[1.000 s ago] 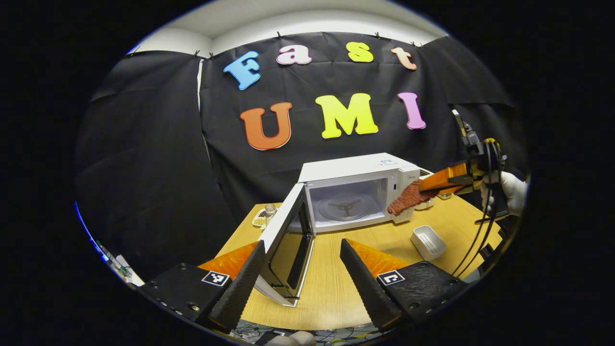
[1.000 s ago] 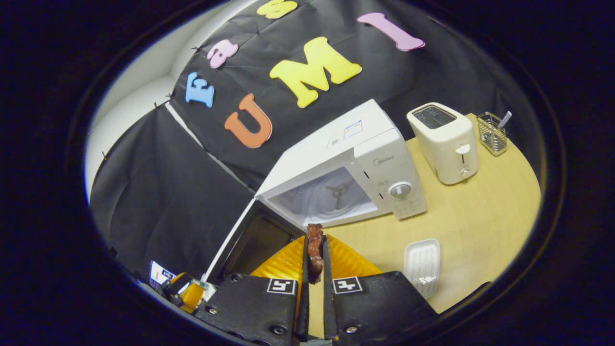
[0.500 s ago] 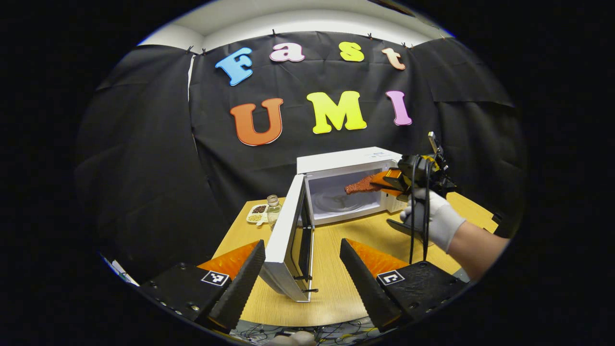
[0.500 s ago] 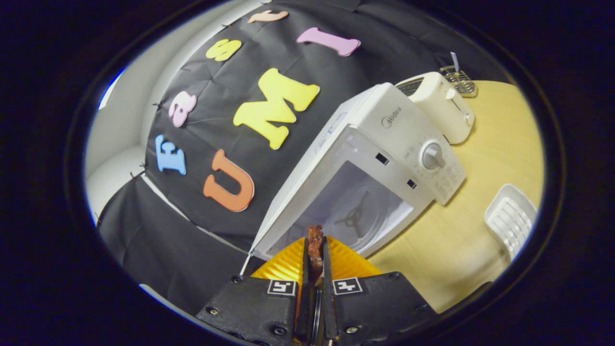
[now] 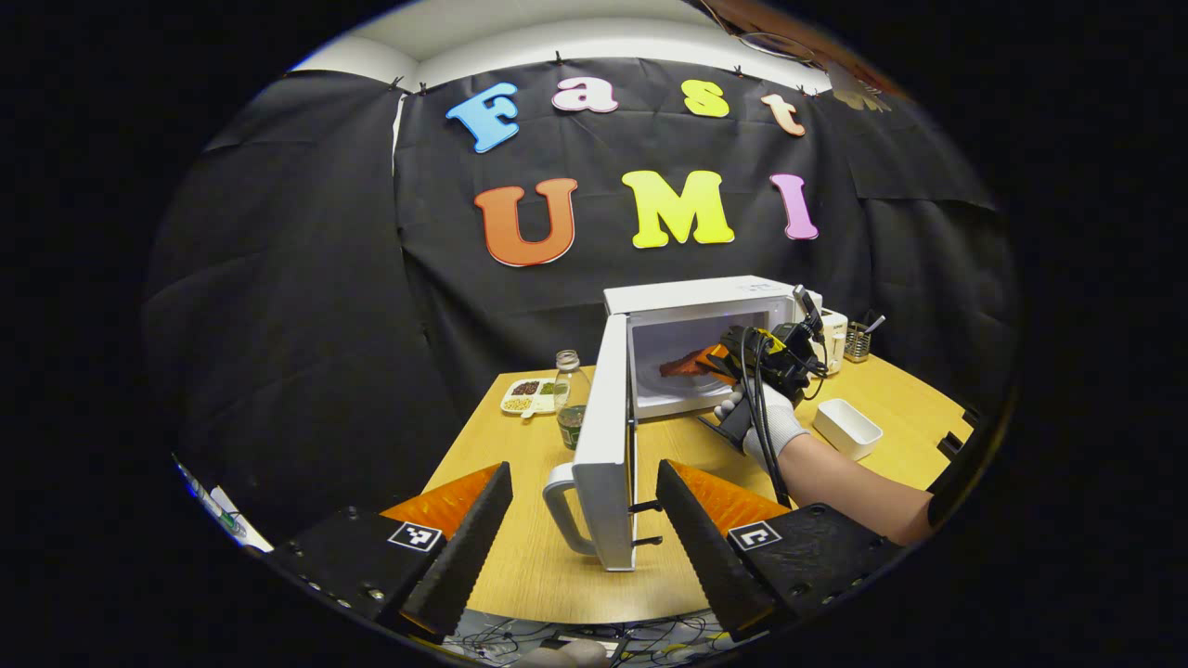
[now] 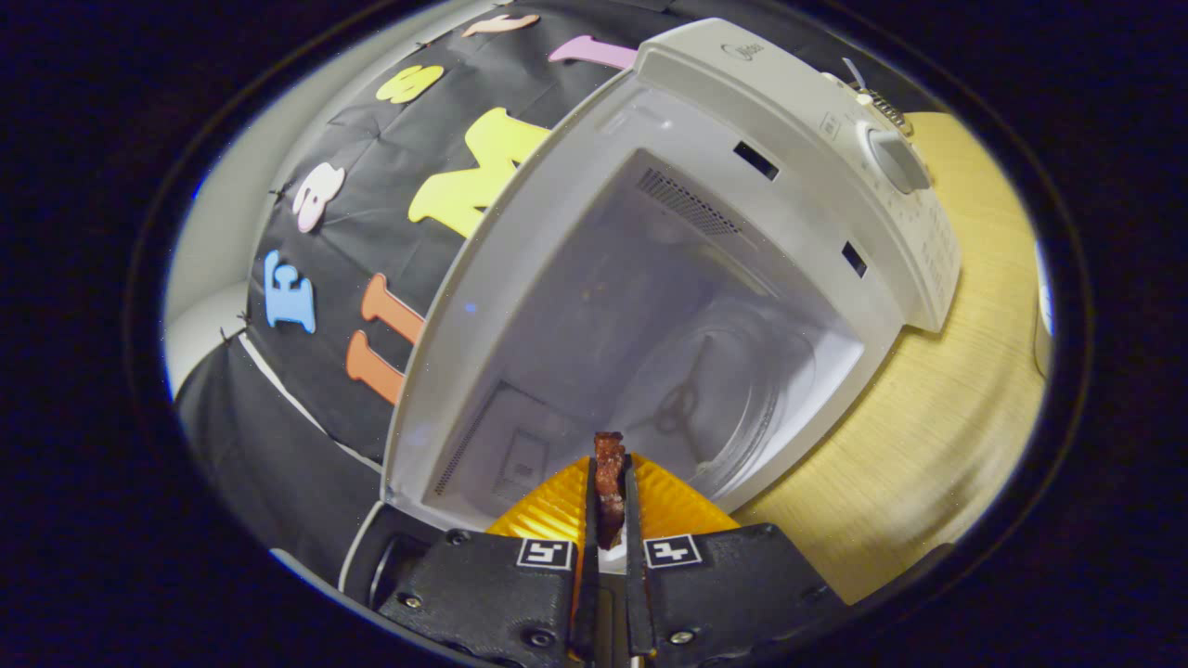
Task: Open the microwave oven with the left hand, put the food in, and close the microwave oven.
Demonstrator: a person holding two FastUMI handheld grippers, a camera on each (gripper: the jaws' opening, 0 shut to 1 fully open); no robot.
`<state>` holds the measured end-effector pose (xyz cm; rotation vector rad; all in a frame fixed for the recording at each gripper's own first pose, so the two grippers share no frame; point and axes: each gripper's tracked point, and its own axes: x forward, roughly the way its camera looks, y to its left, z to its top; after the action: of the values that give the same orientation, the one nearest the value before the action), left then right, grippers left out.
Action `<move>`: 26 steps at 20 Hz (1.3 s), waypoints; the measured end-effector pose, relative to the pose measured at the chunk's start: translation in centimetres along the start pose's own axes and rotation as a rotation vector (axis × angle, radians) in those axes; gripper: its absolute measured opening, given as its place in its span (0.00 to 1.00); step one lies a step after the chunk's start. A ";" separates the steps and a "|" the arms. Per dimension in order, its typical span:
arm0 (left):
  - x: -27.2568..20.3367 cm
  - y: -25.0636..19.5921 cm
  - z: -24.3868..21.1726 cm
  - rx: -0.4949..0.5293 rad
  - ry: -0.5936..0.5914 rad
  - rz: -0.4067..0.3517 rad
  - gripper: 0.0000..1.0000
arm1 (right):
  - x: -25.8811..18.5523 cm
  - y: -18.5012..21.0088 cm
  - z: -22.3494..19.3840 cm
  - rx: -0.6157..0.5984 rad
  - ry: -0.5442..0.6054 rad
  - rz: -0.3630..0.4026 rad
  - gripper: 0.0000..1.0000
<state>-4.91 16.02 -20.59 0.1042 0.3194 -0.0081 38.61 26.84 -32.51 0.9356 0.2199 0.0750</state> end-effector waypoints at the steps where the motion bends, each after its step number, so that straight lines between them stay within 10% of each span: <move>1: 0.0 0.3 -0.1 0.008 0.003 0.008 0.96 | 0.7 -0.7 -0.1 -0.022 -0.020 -0.023 0.15; 5: 0.0 0.8 -0.6 0.038 0.008 0.032 0.96 | 2.2 -2.0 -0.4 0.011 -0.055 -0.032 0.05; 13: 0.6 0.8 -0.3 0.023 0.006 0.035 0.96 | 2.8 -4.0 1.2 -0.225 -0.083 -0.130 0.19; 14: 0.6 0.9 -0.3 0.028 0.005 0.043 0.96 | 2.5 -4.0 1.4 -0.255 -0.087 -0.144 0.34; 15: 0.6 0.9 -0.3 0.030 0.004 0.048 0.96 | 2.4 -4.1 1.8 -0.296 -0.099 -0.163 0.24; 17: 0.6 0.4 -0.3 0.041 0.001 0.044 0.96 | 2.4 -4.2 2.7 -0.382 -0.116 -0.181 0.38; 18: 0.7 0.2 -0.4 0.048 0.000 0.042 0.96 | 2.3 -3.9 3.2 -0.411 -0.118 -0.177 0.63; 19: 0.8 0.1 -0.3 0.052 -0.001 0.039 0.96 | 2.2 -3.5 3.4 -0.428 -0.115 -0.171 0.54; 20: 0.7 0.0 -0.2 0.050 -0.004 0.040 0.96 | 1.9 -3.3 3.5 -0.449 -0.113 -0.168 0.72; 26: 1.2 0.1 3.0 0.018 -0.058 0.057 0.96 | -2.8 1.2 6.3 -0.653 -0.145 -0.148 0.99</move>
<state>-2.88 15.81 -18.14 0.1311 0.2585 0.0427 37.30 22.14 -27.52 0.2711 0.1156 -0.0570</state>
